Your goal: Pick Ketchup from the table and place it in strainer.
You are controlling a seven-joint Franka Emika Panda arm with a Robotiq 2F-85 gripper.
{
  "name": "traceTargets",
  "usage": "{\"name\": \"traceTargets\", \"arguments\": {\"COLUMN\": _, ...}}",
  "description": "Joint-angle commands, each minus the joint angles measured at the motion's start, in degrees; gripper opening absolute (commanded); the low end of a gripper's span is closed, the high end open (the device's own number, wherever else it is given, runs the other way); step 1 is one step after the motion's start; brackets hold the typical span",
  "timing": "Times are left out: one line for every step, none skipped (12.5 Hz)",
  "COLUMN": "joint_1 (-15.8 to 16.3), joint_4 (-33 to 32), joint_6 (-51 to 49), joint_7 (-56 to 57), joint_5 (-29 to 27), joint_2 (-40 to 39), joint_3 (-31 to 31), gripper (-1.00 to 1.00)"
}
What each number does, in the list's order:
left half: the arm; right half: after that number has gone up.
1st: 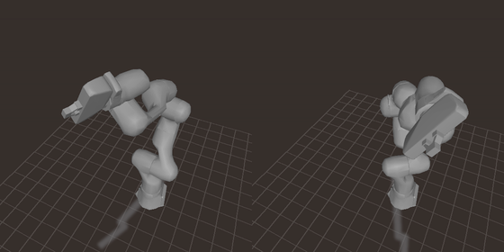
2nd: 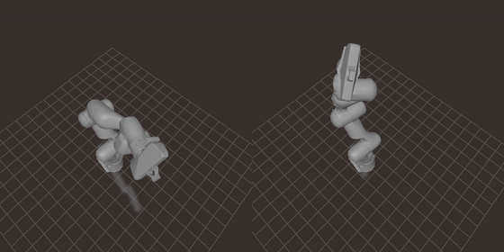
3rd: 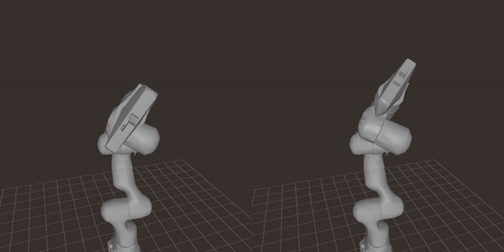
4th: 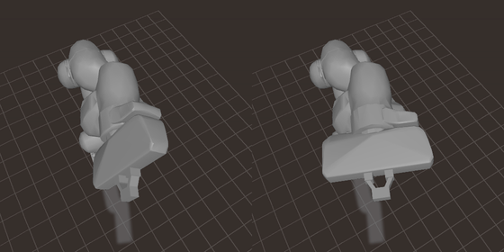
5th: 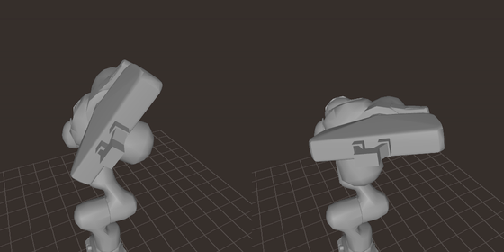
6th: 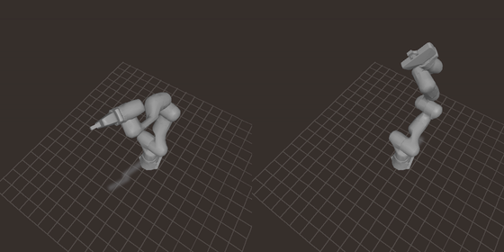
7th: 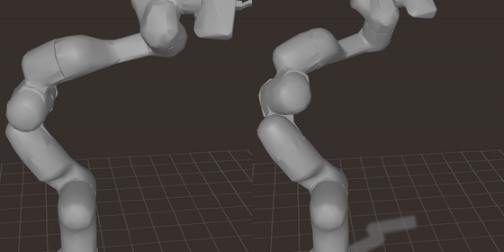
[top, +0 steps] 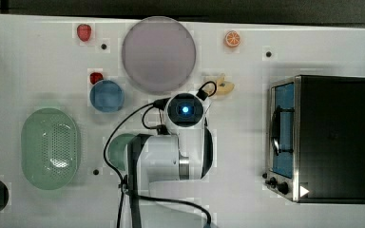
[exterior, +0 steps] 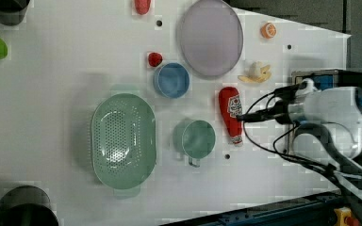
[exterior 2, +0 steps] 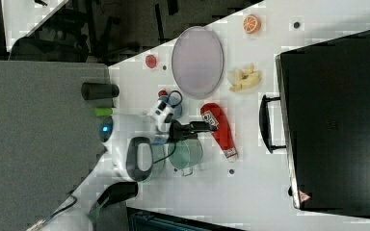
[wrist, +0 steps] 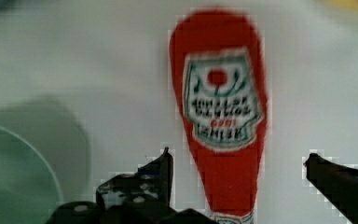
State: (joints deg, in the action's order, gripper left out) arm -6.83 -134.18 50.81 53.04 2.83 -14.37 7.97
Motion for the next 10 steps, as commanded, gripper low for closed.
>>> {"name": "traceTargets", "arguments": {"joint_1": -0.2, "joint_4": -0.3, "joint_6": 4.4, "joint_7": 3.0, "joint_5": 0.9, "joint_2": -1.6, "joint_3": -0.2, "gripper": 1.0}}
{"name": "traceTargets", "arguments": {"joint_1": -0.2, "joint_4": -0.6, "joint_6": 6.3, "joint_7": 2.9, "joint_5": 0.9, "joint_2": -2.8, "joint_3": -0.2, "gripper": 1.0}}
{"name": "traceTargets", "arguments": {"joint_1": -0.2, "joint_4": -0.8, "joint_6": 8.4, "joint_7": 2.9, "joint_5": 0.9, "joint_2": -4.1, "joint_3": -0.2, "gripper": 1.0}}
{"name": "traceTargets", "arguments": {"joint_1": -0.2, "joint_4": -1.0, "joint_6": 10.3, "joint_7": 2.9, "joint_5": 0.9, "joint_2": -5.2, "joint_3": -0.2, "gripper": 1.0}}
{"name": "traceTargets", "arguments": {"joint_1": -0.2, "joint_4": -1.2, "joint_6": 11.9, "joint_7": 2.9, "joint_5": 0.9, "joint_2": -6.1, "joint_3": -0.2, "gripper": 1.0}}
{"name": "traceTargets", "arguments": {"joint_1": -0.2, "joint_4": -1.4, "joint_6": 12.7, "joint_7": 2.9, "joint_5": 0.9, "joint_2": -6.9, "joint_3": -0.2, "gripper": 1.0}}
{"name": "traceTargets", "arguments": {"joint_1": -0.2, "joint_4": -1.6, "joint_6": 13.3, "joint_7": 2.8, "joint_5": 0.9, "joint_2": -7.6, "joint_3": -0.3, "gripper": 1.0}}
{"name": "traceTargets", "arguments": {"joint_1": -0.3, "joint_4": -1.7, "joint_6": 13.8, "joint_7": 2.8, "joint_5": 0.9, "joint_2": -8.0, "joint_3": -0.3, "gripper": 0.92}}
{"name": "traceTargets", "arguments": {"joint_1": -0.3, "joint_4": -1.9, "joint_6": 14.7, "joint_7": 2.6, "joint_5": 0.9, "joint_2": -8.3, "joint_3": -0.4, "gripper": 0.68}}
{"name": "traceTargets", "arguments": {"joint_1": -0.3, "joint_4": -2.0, "joint_6": 15.2, "joint_7": 2.6, "joint_5": 0.9, "joint_2": -8.4, "joint_3": -0.4, "gripper": 0.43}}
